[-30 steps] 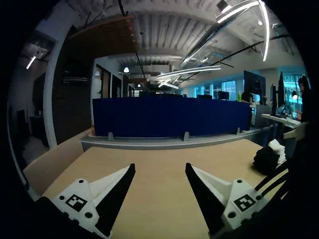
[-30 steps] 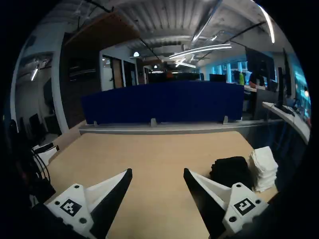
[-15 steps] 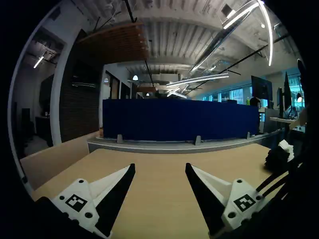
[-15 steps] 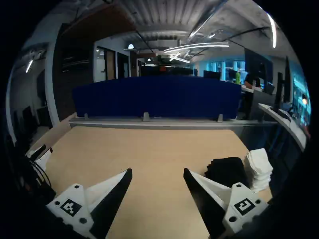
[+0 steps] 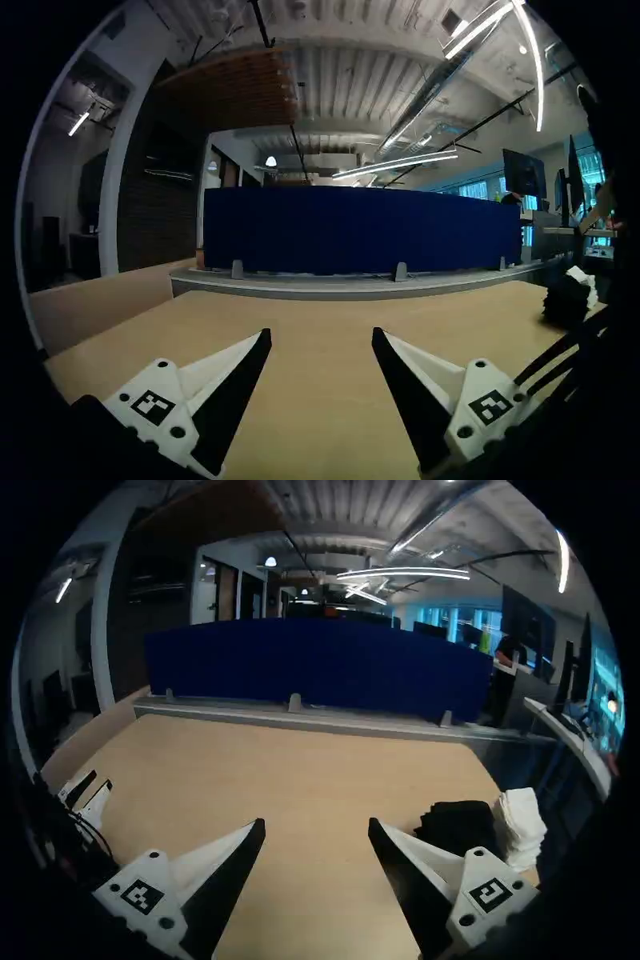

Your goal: Fold towel

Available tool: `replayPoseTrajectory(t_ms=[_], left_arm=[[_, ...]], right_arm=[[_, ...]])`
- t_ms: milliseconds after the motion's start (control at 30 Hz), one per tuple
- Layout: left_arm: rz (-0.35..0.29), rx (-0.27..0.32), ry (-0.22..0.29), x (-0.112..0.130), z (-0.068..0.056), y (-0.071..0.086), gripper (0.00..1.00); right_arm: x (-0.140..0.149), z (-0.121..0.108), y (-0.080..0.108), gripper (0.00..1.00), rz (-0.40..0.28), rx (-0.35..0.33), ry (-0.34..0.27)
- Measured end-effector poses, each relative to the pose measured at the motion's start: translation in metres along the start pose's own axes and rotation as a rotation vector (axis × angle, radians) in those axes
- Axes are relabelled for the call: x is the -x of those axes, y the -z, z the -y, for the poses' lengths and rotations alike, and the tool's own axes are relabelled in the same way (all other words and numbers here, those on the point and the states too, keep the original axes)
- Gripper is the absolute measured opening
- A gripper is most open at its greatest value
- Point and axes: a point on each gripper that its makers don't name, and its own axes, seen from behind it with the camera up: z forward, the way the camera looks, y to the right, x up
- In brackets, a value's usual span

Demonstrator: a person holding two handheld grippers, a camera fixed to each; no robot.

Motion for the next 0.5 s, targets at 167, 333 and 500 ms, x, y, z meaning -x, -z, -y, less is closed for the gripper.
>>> replayPoseTrajectory(t_ms=[167,333,500], left_arm=[[0.002,-0.01,-0.004,0.011,0.003,-0.003,0.94],[0.003,-0.015,-0.002,0.019,0.004,-0.005,0.93],[-0.001,-0.017,-0.02,0.022,0.0,-0.004,0.93]], right_arm=[[0.001,0.006,-0.005,1.0,0.011,-0.012,0.022],[0.001,0.007,-0.009,1.0,0.011,-0.01,0.038],[0.001,0.007,-0.011,1.0,0.015,-0.009,0.04]])
